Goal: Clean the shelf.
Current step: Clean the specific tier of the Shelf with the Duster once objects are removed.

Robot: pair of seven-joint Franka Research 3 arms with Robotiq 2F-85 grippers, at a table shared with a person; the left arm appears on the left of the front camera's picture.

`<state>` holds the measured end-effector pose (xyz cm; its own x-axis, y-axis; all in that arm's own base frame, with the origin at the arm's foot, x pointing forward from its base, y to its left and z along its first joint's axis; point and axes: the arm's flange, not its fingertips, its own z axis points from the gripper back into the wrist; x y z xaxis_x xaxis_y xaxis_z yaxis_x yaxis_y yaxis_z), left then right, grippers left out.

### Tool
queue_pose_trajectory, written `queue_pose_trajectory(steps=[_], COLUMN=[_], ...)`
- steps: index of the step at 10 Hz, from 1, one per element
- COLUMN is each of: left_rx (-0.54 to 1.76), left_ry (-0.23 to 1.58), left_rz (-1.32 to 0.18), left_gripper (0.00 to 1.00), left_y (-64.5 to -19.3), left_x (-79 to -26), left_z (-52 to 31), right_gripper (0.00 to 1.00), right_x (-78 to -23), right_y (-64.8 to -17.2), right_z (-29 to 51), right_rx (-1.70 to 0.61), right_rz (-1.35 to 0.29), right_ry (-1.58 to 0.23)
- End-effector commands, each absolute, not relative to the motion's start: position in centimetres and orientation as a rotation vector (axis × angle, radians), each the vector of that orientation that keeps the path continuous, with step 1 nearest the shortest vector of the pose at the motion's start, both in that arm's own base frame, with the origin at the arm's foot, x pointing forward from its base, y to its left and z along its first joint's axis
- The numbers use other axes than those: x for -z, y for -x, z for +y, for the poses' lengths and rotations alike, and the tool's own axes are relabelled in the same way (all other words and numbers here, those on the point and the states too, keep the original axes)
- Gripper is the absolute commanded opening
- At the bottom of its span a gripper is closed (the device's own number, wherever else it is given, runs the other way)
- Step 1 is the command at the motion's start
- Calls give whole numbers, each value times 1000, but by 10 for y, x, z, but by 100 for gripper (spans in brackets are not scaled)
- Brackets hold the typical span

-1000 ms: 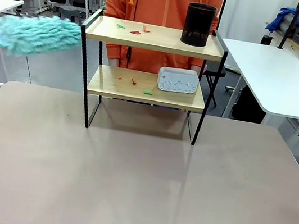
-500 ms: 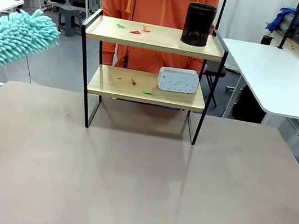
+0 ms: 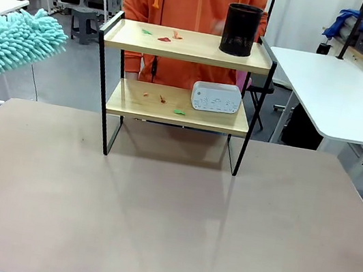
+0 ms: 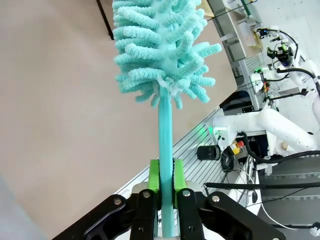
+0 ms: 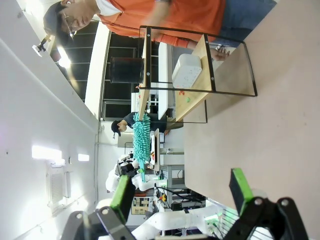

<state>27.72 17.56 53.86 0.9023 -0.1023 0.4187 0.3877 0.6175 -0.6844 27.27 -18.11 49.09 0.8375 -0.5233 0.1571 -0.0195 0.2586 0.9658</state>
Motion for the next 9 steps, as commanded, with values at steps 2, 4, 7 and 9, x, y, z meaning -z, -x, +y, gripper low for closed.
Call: queue_pose_trajectory(steps=[2,4,7,9], left_rx=[276,276,276,276], left_ry=[878,878,878,878], left_rz=[-367,-367,-367,-367], left_gripper=[0,0,0,0], left_y=[-277,-277,-277,-277], left_x=[-544,-544,-544,-544], left_z=[175,175,175,175], right_gripper=[100,100,100,100], right_x=[-492,-492,-492,-492], right_y=[-274,-274,-274,-274], right_z=[-181,-181,-181,-181], right_rx=[341,341,341,341], right_rz=[-531,-531,-531,-531], right_ry=[-1287,-1287,-1287,-1287])
